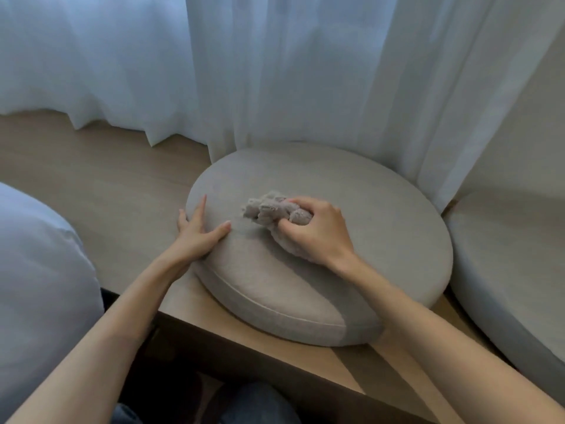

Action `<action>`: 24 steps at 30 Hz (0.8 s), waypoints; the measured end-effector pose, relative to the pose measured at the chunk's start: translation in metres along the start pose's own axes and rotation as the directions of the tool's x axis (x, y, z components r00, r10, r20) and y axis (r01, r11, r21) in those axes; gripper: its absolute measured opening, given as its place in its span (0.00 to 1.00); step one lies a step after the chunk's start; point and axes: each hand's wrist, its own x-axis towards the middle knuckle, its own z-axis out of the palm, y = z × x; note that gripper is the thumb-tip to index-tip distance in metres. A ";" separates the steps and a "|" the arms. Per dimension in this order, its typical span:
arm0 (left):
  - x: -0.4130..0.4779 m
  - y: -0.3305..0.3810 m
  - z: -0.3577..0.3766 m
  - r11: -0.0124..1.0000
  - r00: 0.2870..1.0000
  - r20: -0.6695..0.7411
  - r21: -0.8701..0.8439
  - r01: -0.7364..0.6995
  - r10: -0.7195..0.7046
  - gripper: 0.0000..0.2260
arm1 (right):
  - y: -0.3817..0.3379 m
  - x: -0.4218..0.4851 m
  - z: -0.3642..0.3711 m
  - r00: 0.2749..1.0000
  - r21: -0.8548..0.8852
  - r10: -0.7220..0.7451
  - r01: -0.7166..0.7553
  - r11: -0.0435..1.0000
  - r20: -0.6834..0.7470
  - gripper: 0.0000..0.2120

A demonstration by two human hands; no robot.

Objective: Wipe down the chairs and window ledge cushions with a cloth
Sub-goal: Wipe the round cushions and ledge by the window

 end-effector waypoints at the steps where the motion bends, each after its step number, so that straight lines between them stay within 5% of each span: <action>1: 0.000 0.000 -0.003 1.000 1.000 0.011 -0.016 -0.001 0.001 0.37 | 0.003 0.018 -0.001 0.997 -0.022 0.019 -0.021 1.000 -0.070 0.17; 3: 0.002 0.000 -0.010 0.997 0.999 0.030 -0.072 -0.023 0.025 0.39 | 0.009 0.056 -0.001 0.988 -0.075 0.056 -0.067 0.995 -0.144 0.16; 6: 0.002 -0.002 -0.023 0.988 0.997 0.077 -0.151 0.018 -0.006 0.38 | 0.023 0.094 0.012 0.989 -0.152 0.136 -0.144 0.978 -0.064 0.16; 11: 0.000 -0.007 -0.033 0.975 0.986 0.133 -0.184 0.128 -0.105 0.22 | 0.019 0.075 0.048 0.996 -0.251 0.093 -0.090 0.964 0.000 0.16; 16: -0.001 -0.009 -0.036 0.949 0.981 0.155 -0.277 0.152 -0.112 0.20 | -0.009 0.028 0.046 0.961 -0.008 -0.157 0.163 0.987 0.227 0.12; 20: 0.000 -0.013 -0.038 0.940 0.983 0.135 -0.300 0.161 -0.125 0.23 | -0.022 0.011 0.035 0.865 0.163 -0.257 0.206 0.965 0.431 0.10; 22: -0.002 -0.015 -0.040 0.941 0.982 0.156 -0.304 0.150 -0.106 0.27 | -0.027 0.024 0.032 0.904 0.231 -0.246 0.172 0.958 0.349 0.09; 24: -0.004 -0.015 -0.043 0.946 0.983 0.160 -0.294 0.136 -0.091 0.29 | -0.031 0.051 0.034 0.980 0.212 -0.159 0.130 0.969 0.123 0.12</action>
